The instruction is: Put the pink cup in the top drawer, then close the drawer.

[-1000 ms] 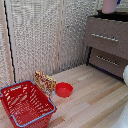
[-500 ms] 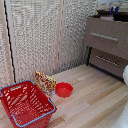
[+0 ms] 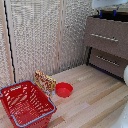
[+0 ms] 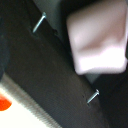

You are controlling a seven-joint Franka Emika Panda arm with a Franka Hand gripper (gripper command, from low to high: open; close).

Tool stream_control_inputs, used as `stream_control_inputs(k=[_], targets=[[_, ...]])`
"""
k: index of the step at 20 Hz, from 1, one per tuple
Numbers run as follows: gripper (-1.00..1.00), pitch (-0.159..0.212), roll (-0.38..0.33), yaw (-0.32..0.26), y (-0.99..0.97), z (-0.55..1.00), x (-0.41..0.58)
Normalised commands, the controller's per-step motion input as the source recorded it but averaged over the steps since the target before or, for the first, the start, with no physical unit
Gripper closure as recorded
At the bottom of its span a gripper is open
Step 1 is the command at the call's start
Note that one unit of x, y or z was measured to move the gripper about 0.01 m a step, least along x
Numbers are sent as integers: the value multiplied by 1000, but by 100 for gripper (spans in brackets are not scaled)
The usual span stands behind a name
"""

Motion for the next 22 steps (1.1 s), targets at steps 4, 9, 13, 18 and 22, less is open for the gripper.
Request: stream_control_inputs(k=[4, 9, 13, 18, 22], targets=[[-100, 62, -186, 175, 136, 195, -154], [-100, 80, -234, 143, 151, 288, -223], [-100, 68, -316, 131, 56, 236, -302], [-100, 57, -367, 119, 12, 89, -350], [-100, 56, -375, 118, 5, 1, -371]])
